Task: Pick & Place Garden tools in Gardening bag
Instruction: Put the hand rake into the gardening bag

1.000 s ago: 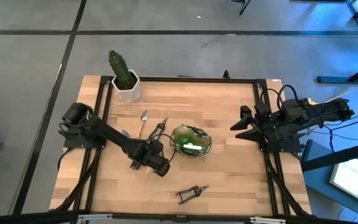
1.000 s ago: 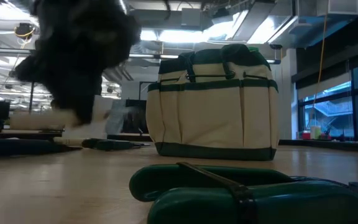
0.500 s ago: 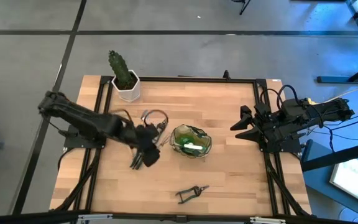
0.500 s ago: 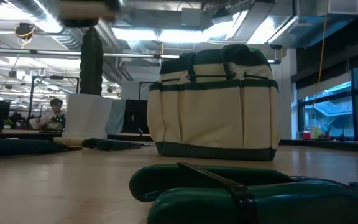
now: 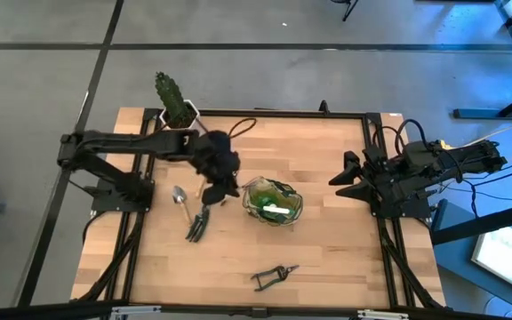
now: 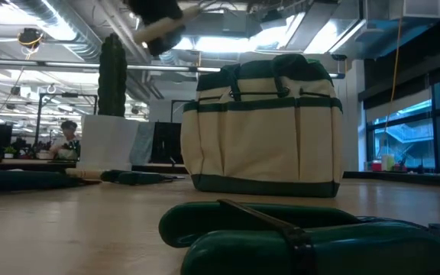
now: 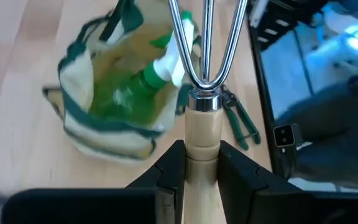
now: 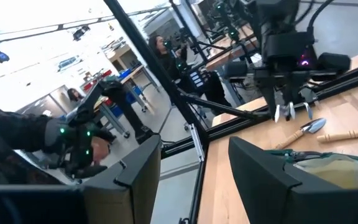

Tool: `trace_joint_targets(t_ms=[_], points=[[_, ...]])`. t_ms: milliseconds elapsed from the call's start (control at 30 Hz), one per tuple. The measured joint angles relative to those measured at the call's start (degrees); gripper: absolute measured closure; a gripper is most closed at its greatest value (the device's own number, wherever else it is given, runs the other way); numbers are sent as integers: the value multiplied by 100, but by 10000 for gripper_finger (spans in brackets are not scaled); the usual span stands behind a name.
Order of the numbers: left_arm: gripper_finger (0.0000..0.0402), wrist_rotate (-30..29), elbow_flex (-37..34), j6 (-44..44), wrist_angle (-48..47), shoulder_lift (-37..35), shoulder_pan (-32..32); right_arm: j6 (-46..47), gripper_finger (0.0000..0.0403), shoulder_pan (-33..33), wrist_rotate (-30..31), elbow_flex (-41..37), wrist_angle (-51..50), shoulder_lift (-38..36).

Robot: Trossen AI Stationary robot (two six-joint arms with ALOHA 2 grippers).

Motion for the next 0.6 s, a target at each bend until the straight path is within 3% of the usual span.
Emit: trace_joint_targets(t_ms=[200,500,600], points=[[340,458,265,1232,204,538,407,105,210,2,385,0,-2,0],[340,804,1823,2290,117,1900,476,105,210,0,842,0,-9,0],[340,1059,2034,2459,72,2167,450,105,210,0,879,0,-17,0]])
